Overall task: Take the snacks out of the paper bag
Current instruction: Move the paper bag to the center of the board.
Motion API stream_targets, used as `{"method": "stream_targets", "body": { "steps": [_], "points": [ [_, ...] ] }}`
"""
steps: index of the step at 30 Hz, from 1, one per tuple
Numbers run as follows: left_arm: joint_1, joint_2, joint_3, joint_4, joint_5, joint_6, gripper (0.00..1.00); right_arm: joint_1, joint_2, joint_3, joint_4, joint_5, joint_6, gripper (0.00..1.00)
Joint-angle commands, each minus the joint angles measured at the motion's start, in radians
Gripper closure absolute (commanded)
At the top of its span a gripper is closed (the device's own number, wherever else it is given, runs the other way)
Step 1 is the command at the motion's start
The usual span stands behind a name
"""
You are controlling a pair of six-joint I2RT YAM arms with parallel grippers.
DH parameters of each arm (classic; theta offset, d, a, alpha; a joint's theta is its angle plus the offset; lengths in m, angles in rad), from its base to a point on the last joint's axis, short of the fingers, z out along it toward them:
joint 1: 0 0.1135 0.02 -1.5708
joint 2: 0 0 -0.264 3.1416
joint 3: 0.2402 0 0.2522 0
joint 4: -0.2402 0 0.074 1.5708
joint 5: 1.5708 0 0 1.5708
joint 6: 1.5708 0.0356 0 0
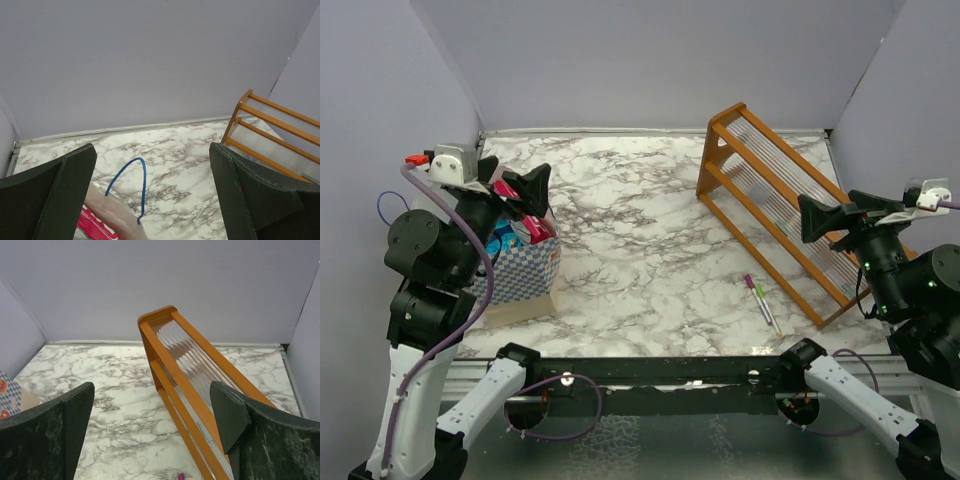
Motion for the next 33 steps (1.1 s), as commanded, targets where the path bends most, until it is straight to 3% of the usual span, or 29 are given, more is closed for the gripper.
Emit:
{"method": "stream_targets", "body": {
  "steps": [1, 14, 23, 27, 33],
  "points": [
    [0.037, -0.012, -0.014, -0.024, 0.024, -0.047, 0.01, -0.030, 0.012, -0.039, 0.012, -0.028, 0.073, 0.01],
    [0.117, 0.042, 0.063, -0.210, 0.040, -0.106, 0.01, -0.093, 0.028, -0.107, -0.004, -0.098, 0.246, 0.01],
    [0.134, 0.169, 0.218, -0.413, -0.047, -0.104, 0.01, -0.108, 0.030, -0.121, 0.002, -0.267, 0.283, 0.01],
    [0.138, 0.193, 0.218, -0.440, 0.060, -0.127, 0.03, -0.110, 0.042, -0.123, 0.003, -0.348, 0.285, 0.01],
    [0.139, 0.187, 0.088, -0.365, 0.272, -0.213, 0.08, -0.111, 0.040, -0.138, 0.012, -0.434, 0.282, 0.01]
  ]
}}
